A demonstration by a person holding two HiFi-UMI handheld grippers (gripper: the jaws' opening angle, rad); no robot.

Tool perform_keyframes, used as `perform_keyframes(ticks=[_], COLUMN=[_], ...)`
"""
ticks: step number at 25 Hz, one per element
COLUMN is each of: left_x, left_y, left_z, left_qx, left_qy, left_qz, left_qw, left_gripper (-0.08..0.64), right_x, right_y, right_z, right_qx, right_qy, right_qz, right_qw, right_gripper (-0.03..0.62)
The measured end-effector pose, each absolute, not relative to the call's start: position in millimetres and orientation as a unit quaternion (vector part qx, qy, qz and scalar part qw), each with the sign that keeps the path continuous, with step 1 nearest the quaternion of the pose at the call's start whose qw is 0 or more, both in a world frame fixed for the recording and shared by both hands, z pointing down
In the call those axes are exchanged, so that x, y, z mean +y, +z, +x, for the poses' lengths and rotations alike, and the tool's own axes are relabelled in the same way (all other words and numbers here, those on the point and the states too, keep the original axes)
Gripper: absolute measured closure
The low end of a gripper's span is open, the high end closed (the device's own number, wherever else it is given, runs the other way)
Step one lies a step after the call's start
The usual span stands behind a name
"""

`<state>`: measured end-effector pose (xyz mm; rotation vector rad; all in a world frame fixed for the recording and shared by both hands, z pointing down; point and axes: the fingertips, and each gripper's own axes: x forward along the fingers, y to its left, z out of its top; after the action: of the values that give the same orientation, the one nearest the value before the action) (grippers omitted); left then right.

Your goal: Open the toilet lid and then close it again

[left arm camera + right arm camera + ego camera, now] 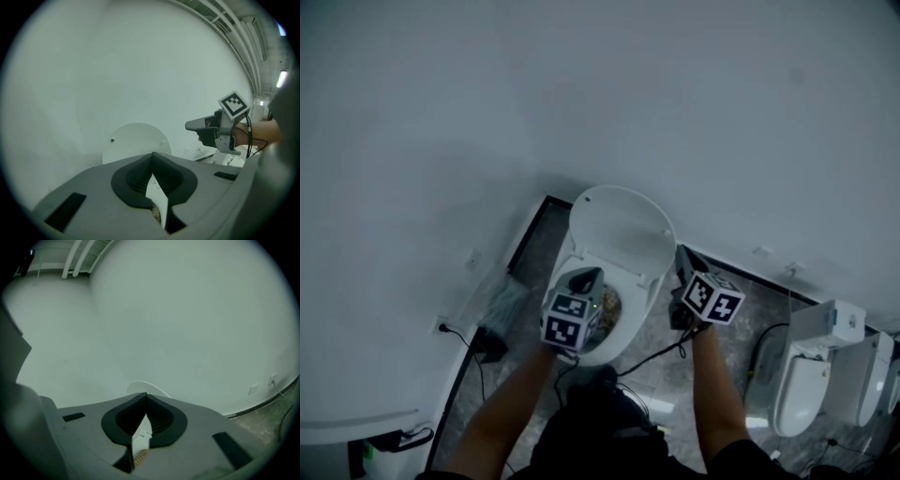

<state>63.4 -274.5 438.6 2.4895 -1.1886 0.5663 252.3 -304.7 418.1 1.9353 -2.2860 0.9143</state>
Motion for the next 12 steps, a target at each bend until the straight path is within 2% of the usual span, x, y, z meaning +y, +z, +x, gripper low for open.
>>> perform_keyframes(ticks=[12], left_x=[-218.5], left_y=[386.9], left_z=[17.0], left_qx=[-0.414], left_qy=[0.16], left_qz=[0.886], left_qw=[0.132], left_gripper=[0.554], right_x=[-237.6], right_y=[359.6], right_z=[193.4], right_qx=[-0.757], right_qy=[0.137], right_qz=[0.635], right_qw=[0.07], right_gripper=[0.583])
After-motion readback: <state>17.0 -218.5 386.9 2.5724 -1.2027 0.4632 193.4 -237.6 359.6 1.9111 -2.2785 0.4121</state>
